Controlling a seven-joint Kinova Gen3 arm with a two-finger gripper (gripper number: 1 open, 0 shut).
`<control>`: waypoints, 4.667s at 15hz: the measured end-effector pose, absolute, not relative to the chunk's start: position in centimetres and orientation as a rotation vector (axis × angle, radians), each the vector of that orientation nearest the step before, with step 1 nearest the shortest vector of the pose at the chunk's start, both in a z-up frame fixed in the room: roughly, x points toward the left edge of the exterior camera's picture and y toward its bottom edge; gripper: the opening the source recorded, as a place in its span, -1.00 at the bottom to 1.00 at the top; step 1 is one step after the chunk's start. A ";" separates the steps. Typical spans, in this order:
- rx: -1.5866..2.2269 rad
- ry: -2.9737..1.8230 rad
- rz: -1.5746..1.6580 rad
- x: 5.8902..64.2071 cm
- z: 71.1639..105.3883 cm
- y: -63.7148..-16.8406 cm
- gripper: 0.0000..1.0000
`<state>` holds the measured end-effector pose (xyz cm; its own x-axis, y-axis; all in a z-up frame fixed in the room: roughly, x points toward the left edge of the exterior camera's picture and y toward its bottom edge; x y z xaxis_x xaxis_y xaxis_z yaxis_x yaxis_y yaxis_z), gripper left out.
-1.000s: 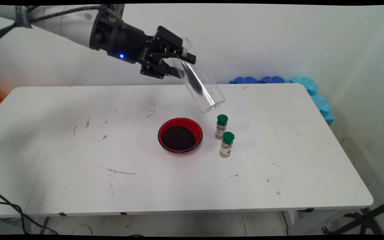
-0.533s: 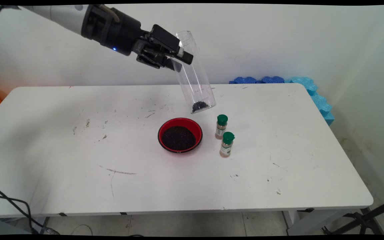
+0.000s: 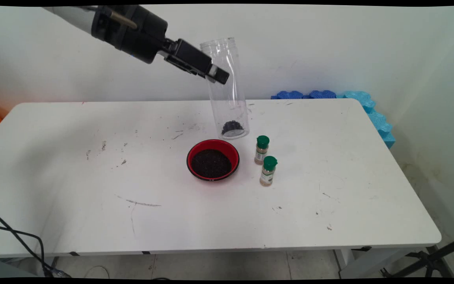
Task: Pour the black seasoning powder in the red bowl, then place the picked object on the table
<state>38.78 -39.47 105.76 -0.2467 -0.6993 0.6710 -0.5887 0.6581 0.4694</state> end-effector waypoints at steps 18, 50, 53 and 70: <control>0.554 -2.172 0.190 35.4 105.1 -35.3 -1.00; 0.603 -2.157 0.185 29.3 86.6 -32.2 -1.00; 0.609 -2.160 0.187 29.1 85.5 -32.0 -1.00; 0.621 -2.154 0.209 28.7 82.8 -32.1 -1.00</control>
<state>28.73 -32.13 82.79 -0.5056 -0.3578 0.7851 -0.5022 0.8620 0.0694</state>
